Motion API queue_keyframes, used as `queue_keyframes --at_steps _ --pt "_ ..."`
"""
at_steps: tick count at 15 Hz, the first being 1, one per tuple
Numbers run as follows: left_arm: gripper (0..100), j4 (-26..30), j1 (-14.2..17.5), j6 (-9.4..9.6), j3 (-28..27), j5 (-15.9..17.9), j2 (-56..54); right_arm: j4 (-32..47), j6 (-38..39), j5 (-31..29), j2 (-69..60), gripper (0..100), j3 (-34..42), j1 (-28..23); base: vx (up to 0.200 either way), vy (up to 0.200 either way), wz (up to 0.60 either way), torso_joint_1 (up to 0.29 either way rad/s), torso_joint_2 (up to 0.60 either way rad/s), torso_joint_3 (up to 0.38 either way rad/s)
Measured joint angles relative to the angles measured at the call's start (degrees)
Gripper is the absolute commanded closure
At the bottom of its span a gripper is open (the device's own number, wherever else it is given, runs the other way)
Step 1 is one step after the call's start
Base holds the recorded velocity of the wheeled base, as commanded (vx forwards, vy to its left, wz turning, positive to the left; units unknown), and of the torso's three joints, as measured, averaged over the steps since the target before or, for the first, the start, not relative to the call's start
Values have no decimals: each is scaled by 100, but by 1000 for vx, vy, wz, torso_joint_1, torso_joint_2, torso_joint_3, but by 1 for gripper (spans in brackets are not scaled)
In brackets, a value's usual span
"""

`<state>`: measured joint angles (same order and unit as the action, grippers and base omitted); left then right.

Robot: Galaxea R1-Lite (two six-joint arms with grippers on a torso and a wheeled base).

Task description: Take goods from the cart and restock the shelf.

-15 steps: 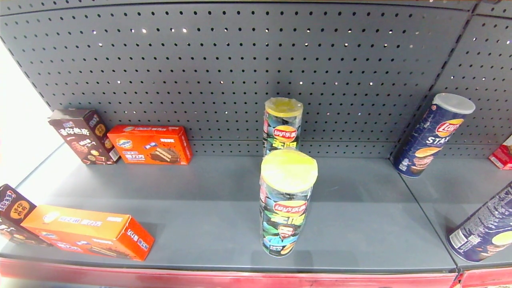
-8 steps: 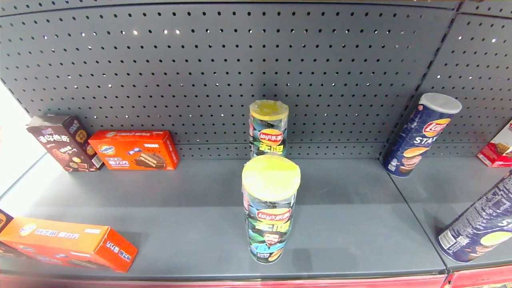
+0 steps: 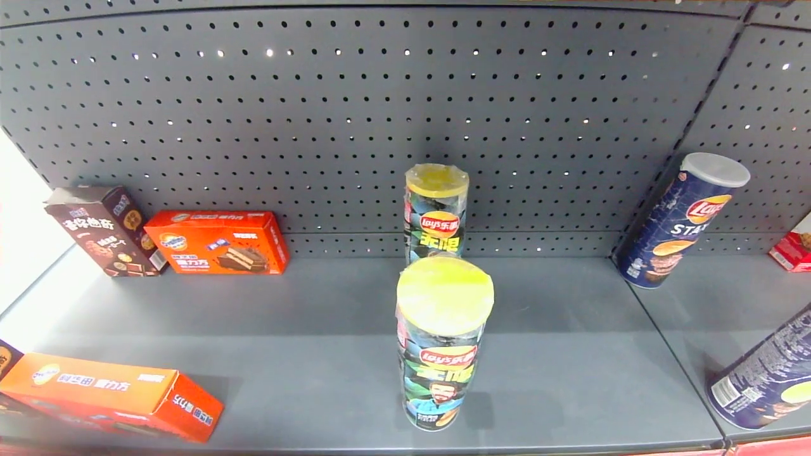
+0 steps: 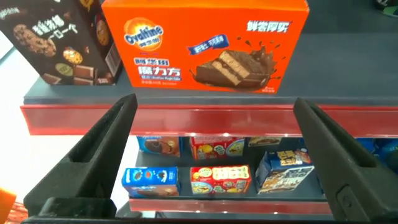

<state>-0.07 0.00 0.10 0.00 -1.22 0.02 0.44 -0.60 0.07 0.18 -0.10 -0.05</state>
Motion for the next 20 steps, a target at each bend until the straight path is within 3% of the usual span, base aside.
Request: queue_keyframes --at_steps 9,20 --pt "0 5 -7 15 0 10 0 -1 6 0 0 0 0 5 -89 0 0 3 1 -1" --pt "0 0 0 -17 0 -9 0 0 2 0 0 0 0 5 0 0 0 0 0 0"
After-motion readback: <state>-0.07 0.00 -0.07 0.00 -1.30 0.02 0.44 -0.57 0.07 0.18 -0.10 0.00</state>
